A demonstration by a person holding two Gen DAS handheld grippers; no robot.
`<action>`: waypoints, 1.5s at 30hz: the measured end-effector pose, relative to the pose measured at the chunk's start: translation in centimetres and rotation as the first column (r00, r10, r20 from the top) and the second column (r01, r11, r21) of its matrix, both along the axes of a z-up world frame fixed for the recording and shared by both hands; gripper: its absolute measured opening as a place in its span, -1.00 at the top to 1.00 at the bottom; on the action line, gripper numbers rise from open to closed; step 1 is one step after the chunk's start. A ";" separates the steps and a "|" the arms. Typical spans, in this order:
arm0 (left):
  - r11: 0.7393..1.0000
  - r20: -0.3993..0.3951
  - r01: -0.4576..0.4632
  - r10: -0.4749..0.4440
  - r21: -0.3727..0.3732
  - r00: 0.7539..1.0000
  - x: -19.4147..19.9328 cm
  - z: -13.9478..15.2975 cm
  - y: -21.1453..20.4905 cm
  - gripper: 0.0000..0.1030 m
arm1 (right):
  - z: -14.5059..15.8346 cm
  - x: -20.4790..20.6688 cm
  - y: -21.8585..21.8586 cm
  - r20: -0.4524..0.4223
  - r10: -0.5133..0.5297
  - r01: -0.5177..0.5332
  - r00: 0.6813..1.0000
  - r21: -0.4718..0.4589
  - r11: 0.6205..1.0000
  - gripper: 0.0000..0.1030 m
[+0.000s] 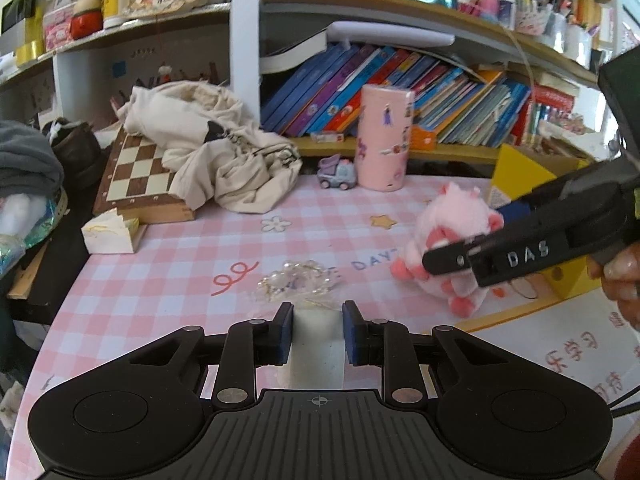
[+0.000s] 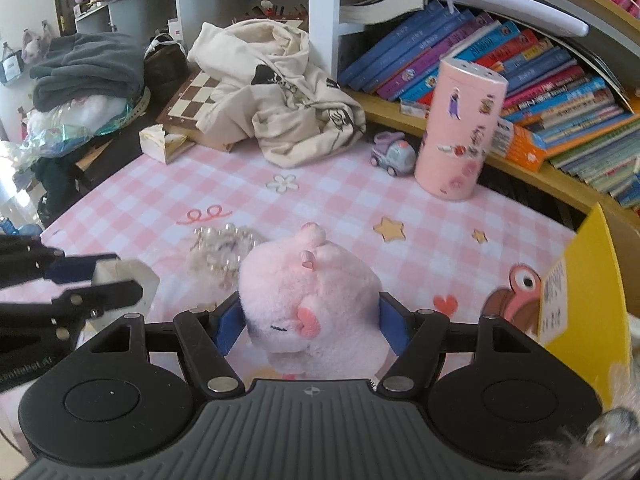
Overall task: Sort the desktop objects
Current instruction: 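Carry the pink pig and soap bar toward the yellow box with both grippers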
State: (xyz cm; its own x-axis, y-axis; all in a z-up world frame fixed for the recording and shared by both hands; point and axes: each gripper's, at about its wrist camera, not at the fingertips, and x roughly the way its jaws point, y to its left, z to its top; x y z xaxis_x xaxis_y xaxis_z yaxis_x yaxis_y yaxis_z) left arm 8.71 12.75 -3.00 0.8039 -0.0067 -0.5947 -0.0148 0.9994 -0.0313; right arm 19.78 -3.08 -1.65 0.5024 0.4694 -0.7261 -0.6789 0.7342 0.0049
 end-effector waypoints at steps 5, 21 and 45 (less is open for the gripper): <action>0.999 0.001 0.032 -0.032 -0.016 1.000 -1.5 0.5 -1.0 0.53 | 0.0 -1.8 -1.7 -0.020 -0.021 0.021 1.000 -0.001 1.000 -0.30; 0.989 -0.003 0.148 -0.148 -0.029 0.989 -4.2 1.0 -3.2 0.53 | 0.0 -7.1 -6.4 -0.069 -0.106 0.105 0.992 -0.012 0.994 -0.30; 0.925 0.011 0.380 -0.380 -0.006 0.925 -4.6 1.9 -8.1 0.53 | 0.6 -13.0 -12.8 -0.057 -0.326 0.326 0.944 0.000 0.945 -0.31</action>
State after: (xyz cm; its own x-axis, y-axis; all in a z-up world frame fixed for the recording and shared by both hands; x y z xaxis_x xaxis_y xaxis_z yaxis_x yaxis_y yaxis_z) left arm 4.13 4.62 -1.07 0.7454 -0.3177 -0.5860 0.3664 0.9297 -0.0379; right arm 6.79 -15.85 -1.02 0.5880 0.2939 -0.7536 -0.4010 0.9150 0.0439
